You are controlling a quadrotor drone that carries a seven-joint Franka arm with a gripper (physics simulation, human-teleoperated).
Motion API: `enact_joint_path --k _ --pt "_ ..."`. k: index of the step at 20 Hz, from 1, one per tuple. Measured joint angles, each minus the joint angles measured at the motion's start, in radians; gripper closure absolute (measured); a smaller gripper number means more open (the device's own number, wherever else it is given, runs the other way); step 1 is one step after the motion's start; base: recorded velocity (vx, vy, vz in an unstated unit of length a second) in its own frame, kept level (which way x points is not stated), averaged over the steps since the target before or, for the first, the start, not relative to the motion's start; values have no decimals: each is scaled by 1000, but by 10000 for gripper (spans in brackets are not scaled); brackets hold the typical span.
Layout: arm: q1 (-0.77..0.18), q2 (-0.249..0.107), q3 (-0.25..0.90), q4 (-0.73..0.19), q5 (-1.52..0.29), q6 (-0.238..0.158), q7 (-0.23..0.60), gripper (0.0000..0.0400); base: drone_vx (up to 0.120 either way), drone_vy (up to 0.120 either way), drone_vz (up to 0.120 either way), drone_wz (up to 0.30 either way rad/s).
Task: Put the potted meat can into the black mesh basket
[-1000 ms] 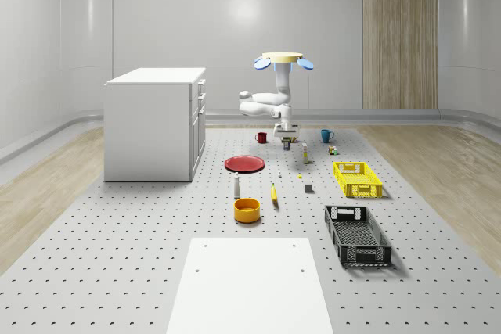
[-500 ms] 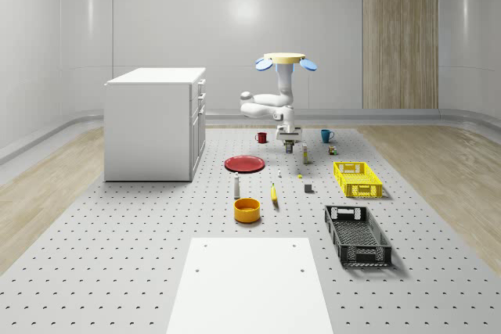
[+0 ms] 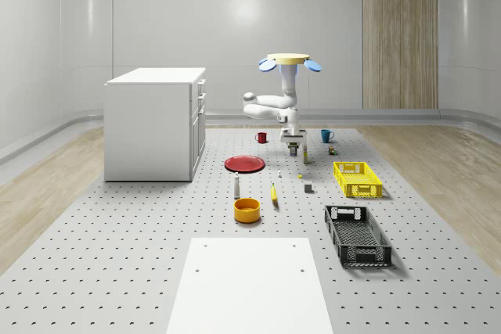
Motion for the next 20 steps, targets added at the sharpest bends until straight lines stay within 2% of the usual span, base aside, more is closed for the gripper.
enact_joint_path --k 14,20 --pt "-3 -15 2 1 6 14 3 119 120 0 0 0" --pt "-4 -21 3 1 8 20 3 119 120 120 0 0"
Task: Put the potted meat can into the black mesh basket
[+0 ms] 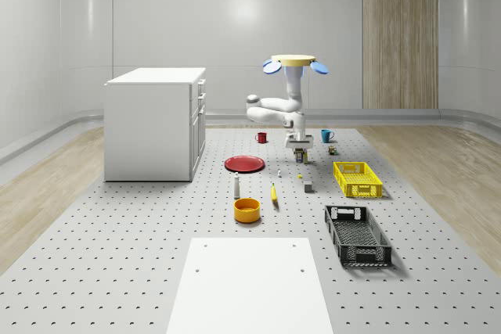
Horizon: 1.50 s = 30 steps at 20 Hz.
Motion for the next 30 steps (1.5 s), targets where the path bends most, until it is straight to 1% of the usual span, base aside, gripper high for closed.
enact_joint_path --k 4,13,30 --pt "-1 -3 0 0 1 3 1 119 120 120 110 0" --pt "-2 -10 1 0 4 10 2 119 120 120 0 0" --pt "-4 -21 3 1 8 20 3 119 120 2 0 0"
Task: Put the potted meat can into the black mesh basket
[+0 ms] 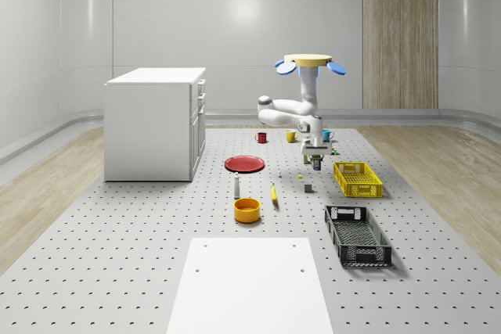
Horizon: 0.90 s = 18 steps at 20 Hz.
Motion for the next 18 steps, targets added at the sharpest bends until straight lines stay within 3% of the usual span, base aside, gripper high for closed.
enact_joint_path --k 2,18 --pt "0 -1 0 0 0 1 0 119 120 0 0 0" --pt "-2 -8 1 0 3 8 1 119 120 120 0 0"
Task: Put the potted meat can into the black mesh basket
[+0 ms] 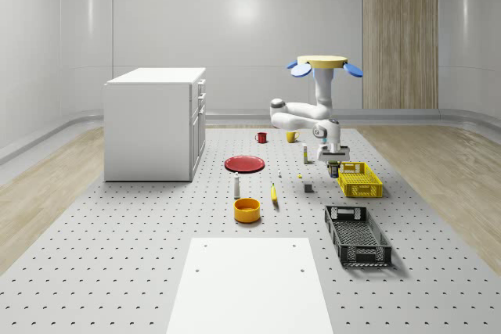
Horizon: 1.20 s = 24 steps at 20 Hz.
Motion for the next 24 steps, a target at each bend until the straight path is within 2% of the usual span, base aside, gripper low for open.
enact_joint_path --k 6,24 --pt "0 -2 0 0 1 2 0 119 120 107 0 0" --pt "-1 -7 1 0 3 7 1 119 120 0 0 0"
